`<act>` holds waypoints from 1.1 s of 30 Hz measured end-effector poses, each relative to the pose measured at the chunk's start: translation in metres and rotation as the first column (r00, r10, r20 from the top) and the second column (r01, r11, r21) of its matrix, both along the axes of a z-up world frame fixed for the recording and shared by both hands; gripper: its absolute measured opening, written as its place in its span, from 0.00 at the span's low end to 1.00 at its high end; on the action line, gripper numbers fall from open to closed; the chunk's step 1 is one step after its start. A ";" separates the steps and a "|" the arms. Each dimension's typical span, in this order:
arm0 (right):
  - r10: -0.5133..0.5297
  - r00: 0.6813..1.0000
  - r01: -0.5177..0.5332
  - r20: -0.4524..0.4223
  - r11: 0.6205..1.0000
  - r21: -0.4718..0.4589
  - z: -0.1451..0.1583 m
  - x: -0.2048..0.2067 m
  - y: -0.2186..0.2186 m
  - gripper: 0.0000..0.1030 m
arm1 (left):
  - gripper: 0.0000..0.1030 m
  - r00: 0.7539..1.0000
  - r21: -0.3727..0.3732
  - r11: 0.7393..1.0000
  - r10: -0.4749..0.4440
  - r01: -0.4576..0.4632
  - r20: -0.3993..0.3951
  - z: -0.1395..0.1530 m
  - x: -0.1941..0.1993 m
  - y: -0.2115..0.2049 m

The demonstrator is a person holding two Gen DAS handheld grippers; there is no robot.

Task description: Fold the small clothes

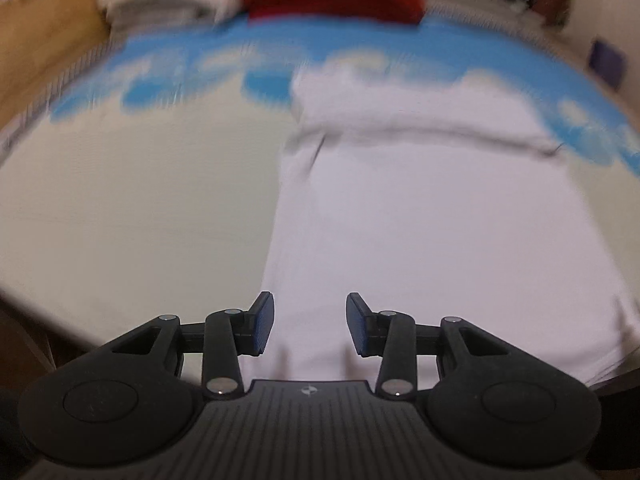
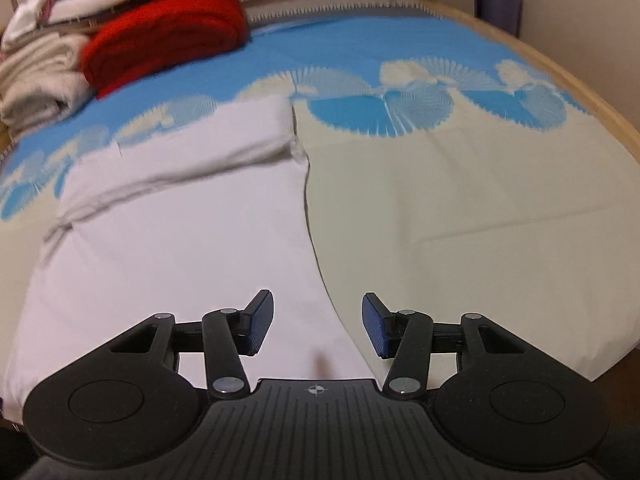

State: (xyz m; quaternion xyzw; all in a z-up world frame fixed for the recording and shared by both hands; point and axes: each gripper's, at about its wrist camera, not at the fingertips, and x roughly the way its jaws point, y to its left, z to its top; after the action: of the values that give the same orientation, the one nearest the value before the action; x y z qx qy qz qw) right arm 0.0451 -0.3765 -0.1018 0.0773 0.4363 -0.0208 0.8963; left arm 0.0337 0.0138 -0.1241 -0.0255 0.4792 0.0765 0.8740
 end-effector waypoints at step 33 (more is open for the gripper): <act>-0.015 0.973 0.012 -0.229 1.000 -0.014 -0.051 0.014 -0.008 0.07 | 0.26 0.975 -0.149 0.971 0.164 -0.187 -0.151 -0.046 0.018 0.048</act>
State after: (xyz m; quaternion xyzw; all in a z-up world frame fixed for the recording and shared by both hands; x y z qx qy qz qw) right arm 0.0591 -0.3844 -0.1530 0.0716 0.5359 -0.0384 0.8403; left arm 0.0518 0.0613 -0.1704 -0.1335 0.5388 0.1159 0.8237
